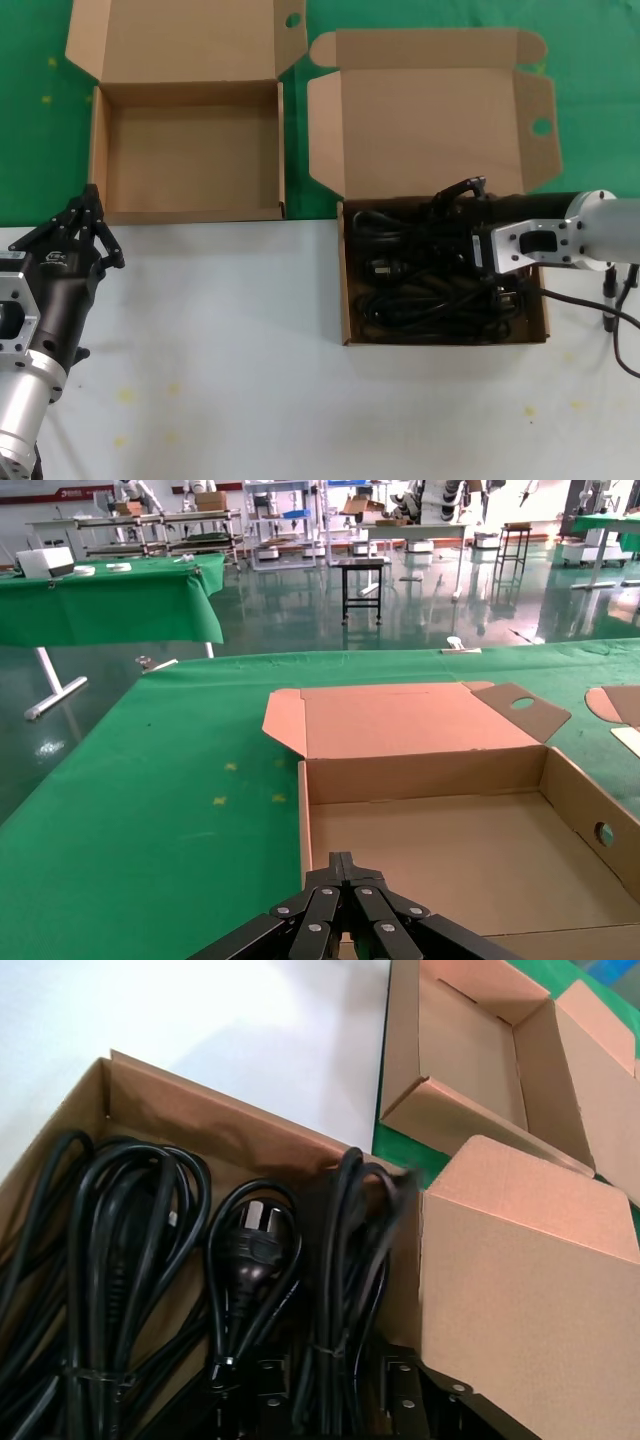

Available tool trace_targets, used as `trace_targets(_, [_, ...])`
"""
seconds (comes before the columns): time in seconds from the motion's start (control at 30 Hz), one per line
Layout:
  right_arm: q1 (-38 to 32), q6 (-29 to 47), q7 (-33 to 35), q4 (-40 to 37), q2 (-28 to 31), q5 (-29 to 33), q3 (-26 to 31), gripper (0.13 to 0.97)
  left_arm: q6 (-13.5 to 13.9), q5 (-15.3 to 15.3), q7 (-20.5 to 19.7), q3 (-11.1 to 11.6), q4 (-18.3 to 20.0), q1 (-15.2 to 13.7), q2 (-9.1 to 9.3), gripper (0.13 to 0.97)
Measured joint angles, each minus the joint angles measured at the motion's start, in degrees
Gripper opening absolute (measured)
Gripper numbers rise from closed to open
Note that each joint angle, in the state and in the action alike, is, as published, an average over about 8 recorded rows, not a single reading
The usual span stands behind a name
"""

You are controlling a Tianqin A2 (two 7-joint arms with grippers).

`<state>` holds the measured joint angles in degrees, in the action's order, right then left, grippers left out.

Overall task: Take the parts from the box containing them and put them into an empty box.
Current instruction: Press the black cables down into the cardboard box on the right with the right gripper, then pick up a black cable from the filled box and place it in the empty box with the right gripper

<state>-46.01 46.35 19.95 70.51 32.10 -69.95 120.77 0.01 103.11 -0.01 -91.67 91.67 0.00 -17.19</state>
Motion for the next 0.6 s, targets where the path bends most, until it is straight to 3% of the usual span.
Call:
trace_targets(0.3, [-0.72, -0.33, -0.06, -1.28, -0.64, 0.48, 0.25, 0.259, 0.0, 0.0, 0.0, 0.0, 0.0, 0.0, 0.0, 0.144])
trace_targets(0.6, [-0.55, 0.96, -2.96, 2.49, 1.19, 0.72, -0.58, 0.234, 0.0, 0.0, 0.0, 0.0, 0.0, 0.0, 0.0, 0.144])
